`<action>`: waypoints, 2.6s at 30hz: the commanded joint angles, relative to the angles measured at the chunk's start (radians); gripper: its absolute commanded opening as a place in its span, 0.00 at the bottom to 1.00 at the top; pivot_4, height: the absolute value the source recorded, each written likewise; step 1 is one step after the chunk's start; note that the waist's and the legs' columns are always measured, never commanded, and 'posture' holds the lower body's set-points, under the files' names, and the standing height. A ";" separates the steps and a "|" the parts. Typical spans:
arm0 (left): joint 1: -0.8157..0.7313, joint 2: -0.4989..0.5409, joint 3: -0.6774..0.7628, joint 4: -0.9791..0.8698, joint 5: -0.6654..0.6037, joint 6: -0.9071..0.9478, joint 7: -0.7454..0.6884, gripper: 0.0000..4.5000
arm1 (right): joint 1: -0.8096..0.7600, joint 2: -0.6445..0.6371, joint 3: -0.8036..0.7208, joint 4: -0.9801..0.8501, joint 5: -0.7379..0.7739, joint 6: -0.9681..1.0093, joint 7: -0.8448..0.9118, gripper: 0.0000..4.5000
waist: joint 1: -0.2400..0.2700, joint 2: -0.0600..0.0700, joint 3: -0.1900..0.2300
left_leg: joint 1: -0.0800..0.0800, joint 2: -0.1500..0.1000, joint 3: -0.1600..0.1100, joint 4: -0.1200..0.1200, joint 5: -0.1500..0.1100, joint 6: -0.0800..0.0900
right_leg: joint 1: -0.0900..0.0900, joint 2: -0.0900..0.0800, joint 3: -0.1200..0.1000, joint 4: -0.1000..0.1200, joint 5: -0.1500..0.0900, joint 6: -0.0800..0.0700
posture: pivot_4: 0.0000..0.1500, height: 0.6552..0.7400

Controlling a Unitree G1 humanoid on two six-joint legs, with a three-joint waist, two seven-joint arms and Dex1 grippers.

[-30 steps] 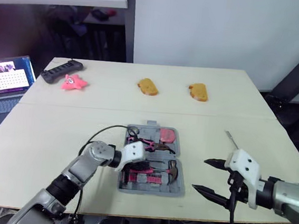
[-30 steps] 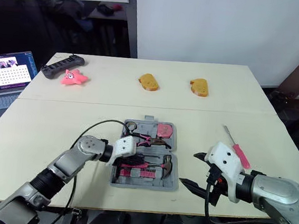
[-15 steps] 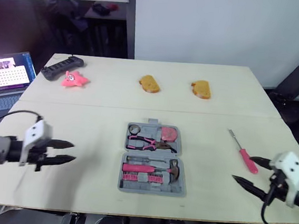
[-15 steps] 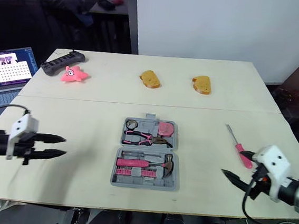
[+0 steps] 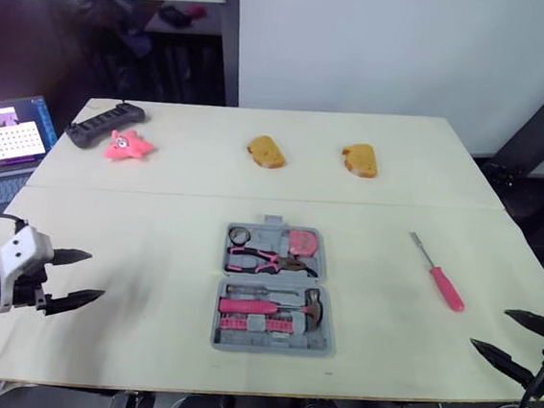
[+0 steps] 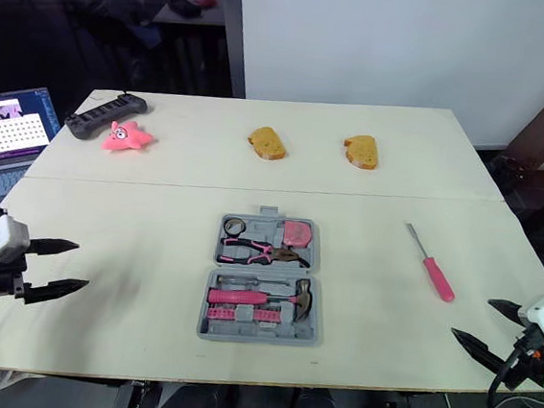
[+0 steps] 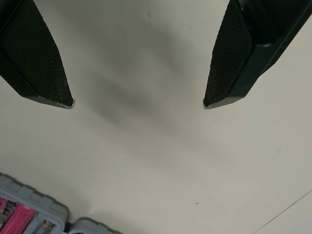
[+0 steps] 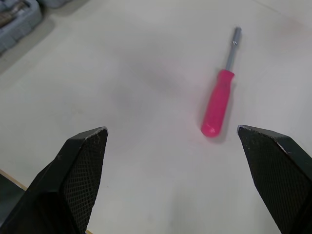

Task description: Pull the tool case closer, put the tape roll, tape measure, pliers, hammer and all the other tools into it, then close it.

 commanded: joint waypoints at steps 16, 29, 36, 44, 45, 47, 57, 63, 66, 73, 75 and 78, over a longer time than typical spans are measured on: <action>-0.091 -0.240 -0.343 -0.760 -0.082 0.374 0.266 0.99 | -0.667 0.112 0.423 0.015 -0.152 0.742 -0.646 1.00 | -0.013 0.000 0.000 | -0.001 -0.001 0.000 0.000 0.001 -0.001 | -0.002 0.000 0.001 0.001 0.003 0.002 | 1.00 0.79; -0.101 -0.284 -0.432 -0.914 -0.087 0.459 0.381 1.00 | -0.951 0.079 0.624 0.452 -0.232 0.761 -0.563 0.94 | -0.027 0.002 0.001 | 0.000 -0.001 0.005 0.000 0.001 -0.001 | -0.003 0.001 0.004 0.002 0.003 0.001 | 1.00 0.79; -0.096 -0.275 -0.450 -0.934 -0.082 0.472 0.412 1.00 | -1.000 0.096 0.653 0.527 -0.255 0.731 -0.550 0.29 | -0.021 0.002 0.001 | 0.000 -0.001 0.005 0.000 0.001 0.000 | -0.003 0.001 0.004 0.002 0.003 0.001 | 1.00 0.79; -0.115 -0.253 -0.436 -0.907 -0.081 0.476 0.410 1.00 | -0.951 0.100 0.589 0.357 -0.219 0.759 -0.553 0.12 | -0.021 0.002 0.001 | 0.000 -0.001 0.005 0.000 0.001 0.000 | -0.003 0.001 0.004 0.002 0.003 0.001 | 1.00 0.79; -0.115 -0.247 -0.429 -0.901 -0.083 0.476 0.406 1.00 | -0.919 0.092 0.558 0.249 -0.197 0.807 -0.552 0.12 | -0.019 0.002 0.001 | -0.001 -0.001 0.005 0.000 0.001 0.000 | -0.004 0.001 0.004 0.002 0.003 0.001 | 1.00 0.79; -0.114 -0.236 -0.413 -0.890 -0.089 0.474 0.401 1.00 | -0.868 0.101 0.496 0.067 -0.161 0.927 -0.567 0.12 | -0.017 0.003 0.001 | -0.001 -0.001 0.005 0.000 0.001 0.000 | -0.005 0.001 0.004 0.003 0.003 0.001 | 1.00 0.79; -0.101 -0.185 -0.360 -0.794 -0.086 0.416 0.341 1.00 | -0.646 0.535 0.455 -0.623 -0.132 1.360 -0.831 0.12 | -0.014 0.003 0.001 | -0.002 -0.001 0.003 0.000 0.001 -0.001 | -0.006 0.001 0.004 0.003 0.003 0.001 | 1.00 0.79; -0.118 -0.188 -0.374 -0.780 -0.085 0.406 0.329 1.00 | -0.603 0.618 0.502 -0.606 -0.207 1.360 -0.960 0.12 | -0.017 0.004 0.001 | -0.001 -0.002 0.005 0.000 0.001 -0.001 | -0.006 0.001 0.006 0.003 0.003 0.002 | 1.00 0.79; -0.116 -0.186 -0.372 -0.779 -0.082 0.403 0.326 1.00 | -0.576 0.648 0.508 -0.578 -0.215 1.355 -0.965 0.12 | -0.021 0.004 0.001 | -0.001 -0.001 0.005 -0.001 0.001 -0.001 | -0.007 0.002 0.006 0.004 0.003 0.002 | 1.00 0.79; -0.107 -0.181 -0.368 -0.775 -0.074 0.399 0.324 1.00 | -0.531 0.678 0.512 -0.517 -0.195 1.288 -0.925 0.85 | -0.023 0.003 0.001 | 0.000 0.000 0.005 -0.001 0.001 -0.001 | -0.006 0.002 0.006 0.004 0.003 0.002 | 1.00 0.79; -0.103 -0.182 -0.364 -0.779 -0.074 0.402 0.327 1.00 | -0.555 0.655 0.490 -0.531 -0.188 1.281 -0.903 0.98 | -0.024 0.003 0.001 | 0.000 0.000 0.005 -0.001 0.001 -0.001 | -0.005 0.002 0.006 0.004 0.003 0.002 | 1.00 0.79; -0.104 -0.184 -0.360 -0.780 -0.073 0.406 0.334 1.00 | -0.612 0.551 0.459 -0.572 -0.159 1.301 -0.837 0.98 | -0.024 0.004 0.002 | 0.000 -0.001 0.005 -0.001 0.001 -0.001 | -0.005 0.002 0.006 0.004 0.003 0.002 | 1.00 0.79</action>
